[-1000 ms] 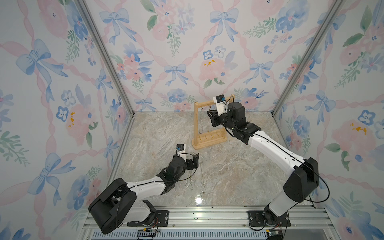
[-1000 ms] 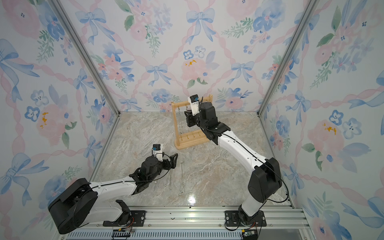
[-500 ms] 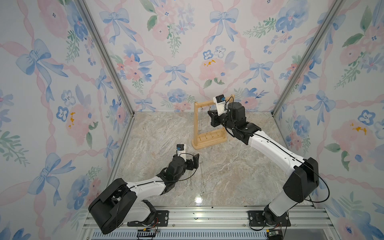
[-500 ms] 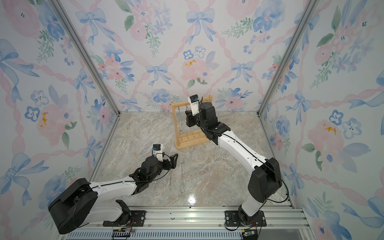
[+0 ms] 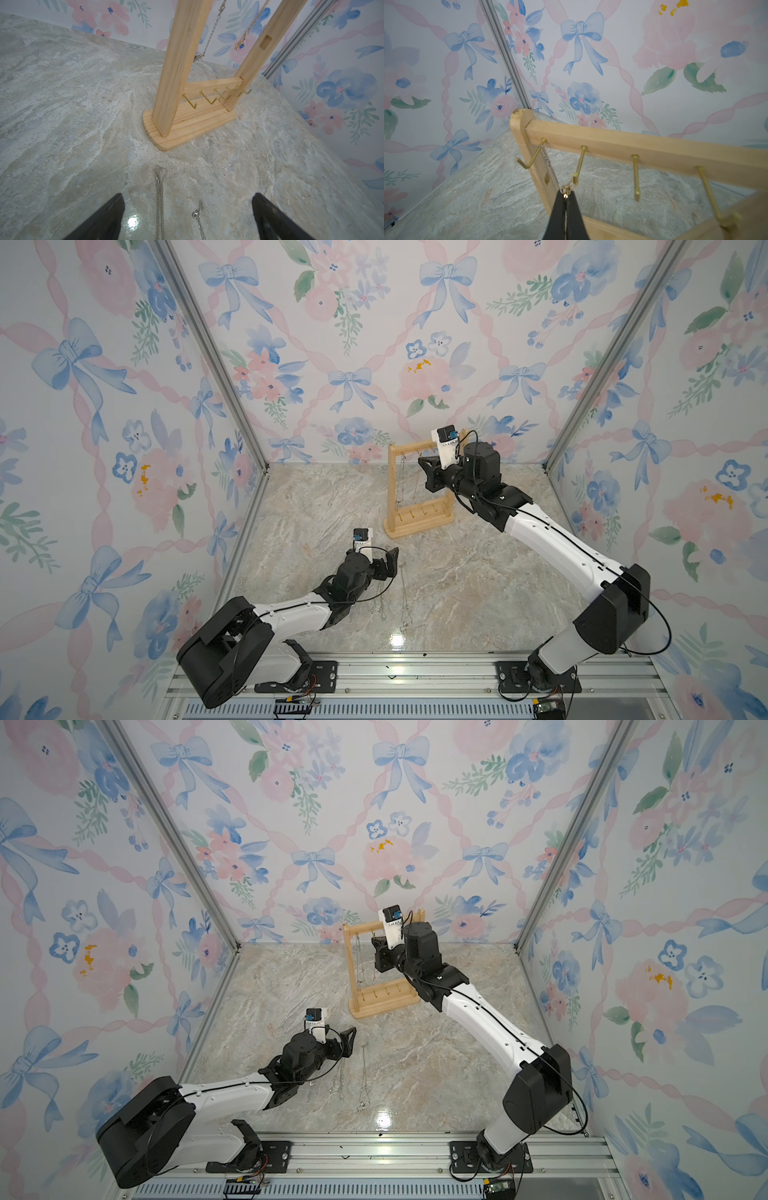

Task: Take the necklace off the jewelry display stand
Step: Take off the necklace from the stand.

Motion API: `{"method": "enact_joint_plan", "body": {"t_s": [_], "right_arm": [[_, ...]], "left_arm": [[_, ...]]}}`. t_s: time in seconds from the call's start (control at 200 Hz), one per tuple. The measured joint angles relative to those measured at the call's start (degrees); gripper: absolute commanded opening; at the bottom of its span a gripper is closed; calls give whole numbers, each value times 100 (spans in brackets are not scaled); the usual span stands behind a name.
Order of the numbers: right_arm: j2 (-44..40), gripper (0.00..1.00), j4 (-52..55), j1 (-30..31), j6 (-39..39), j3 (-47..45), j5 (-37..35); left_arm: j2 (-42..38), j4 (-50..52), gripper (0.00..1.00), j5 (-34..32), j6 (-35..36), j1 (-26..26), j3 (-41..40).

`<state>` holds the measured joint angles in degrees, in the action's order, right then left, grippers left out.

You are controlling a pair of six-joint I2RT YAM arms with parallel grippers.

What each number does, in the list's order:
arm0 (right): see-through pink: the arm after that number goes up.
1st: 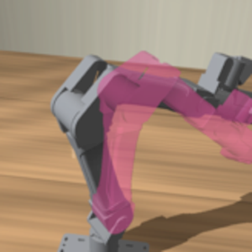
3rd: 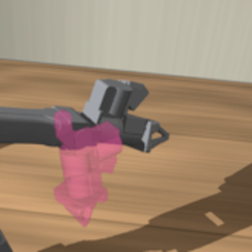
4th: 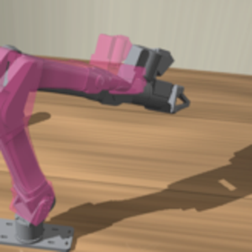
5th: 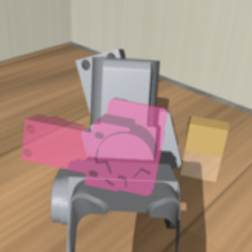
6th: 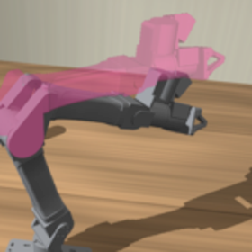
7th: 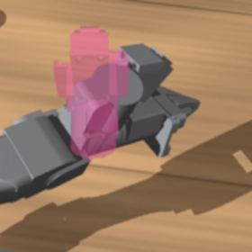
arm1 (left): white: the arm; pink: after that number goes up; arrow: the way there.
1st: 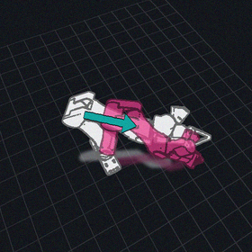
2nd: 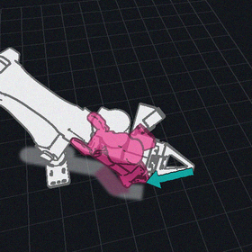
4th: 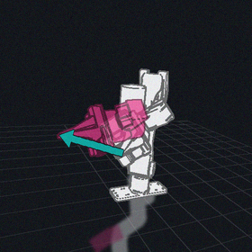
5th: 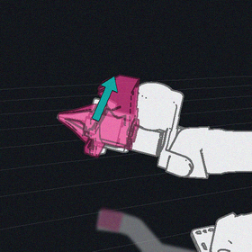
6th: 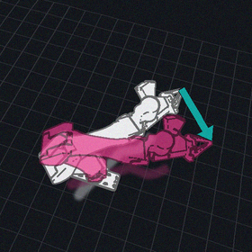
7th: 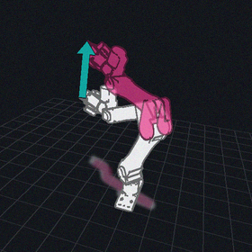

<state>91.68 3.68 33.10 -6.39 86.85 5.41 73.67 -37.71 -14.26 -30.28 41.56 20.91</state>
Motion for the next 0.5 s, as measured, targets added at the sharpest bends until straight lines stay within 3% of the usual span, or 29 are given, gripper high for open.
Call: {"method": "enact_joint_plan", "body": {"t_s": [0.5], "right_arm": [[-17,0,306,0,-48,249,109]], "left_arm": [[0,0,98,2,0,0,0]]}}
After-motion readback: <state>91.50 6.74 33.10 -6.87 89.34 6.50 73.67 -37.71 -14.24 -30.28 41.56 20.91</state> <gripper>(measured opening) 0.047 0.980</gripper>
